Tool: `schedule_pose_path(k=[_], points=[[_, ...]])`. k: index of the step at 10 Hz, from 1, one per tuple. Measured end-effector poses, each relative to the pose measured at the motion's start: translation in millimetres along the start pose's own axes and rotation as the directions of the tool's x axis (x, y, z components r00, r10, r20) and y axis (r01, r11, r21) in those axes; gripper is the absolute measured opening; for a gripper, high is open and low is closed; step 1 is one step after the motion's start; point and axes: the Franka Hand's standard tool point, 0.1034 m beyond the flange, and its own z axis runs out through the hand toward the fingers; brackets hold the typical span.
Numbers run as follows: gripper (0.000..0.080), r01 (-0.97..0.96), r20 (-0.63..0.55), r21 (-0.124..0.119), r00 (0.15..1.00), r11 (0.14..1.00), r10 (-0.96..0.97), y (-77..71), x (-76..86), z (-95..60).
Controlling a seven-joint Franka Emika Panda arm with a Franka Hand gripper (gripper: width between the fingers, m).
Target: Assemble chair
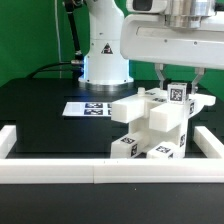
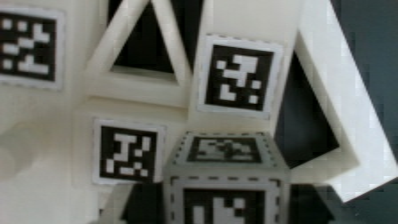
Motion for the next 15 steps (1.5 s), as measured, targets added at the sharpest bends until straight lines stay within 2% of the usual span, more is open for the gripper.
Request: schedule_pose_path(k=[4,7,10,13,15], points=[[0.0287,-0.246,0.001,0.001,0.969,0.969,0.246,-0.2,-0.2,0.0],[0.0287,-0.434,0.002,0.001,0.901,0.901,0.434,-0.3,-0.4,0.2],[0.0287,-0.588,0.003,0.001,0.809,0.809,0.588,-0.6,-0.6,0.2],[0.0287,-0.731,0.004,0.001,0.683,0.683,0.731,-1.4,-1.1,0.2],[0.0287,-0.822,0.004,0.001,0.569,0.569,0.822,-2.2,-1.7,0.1]])
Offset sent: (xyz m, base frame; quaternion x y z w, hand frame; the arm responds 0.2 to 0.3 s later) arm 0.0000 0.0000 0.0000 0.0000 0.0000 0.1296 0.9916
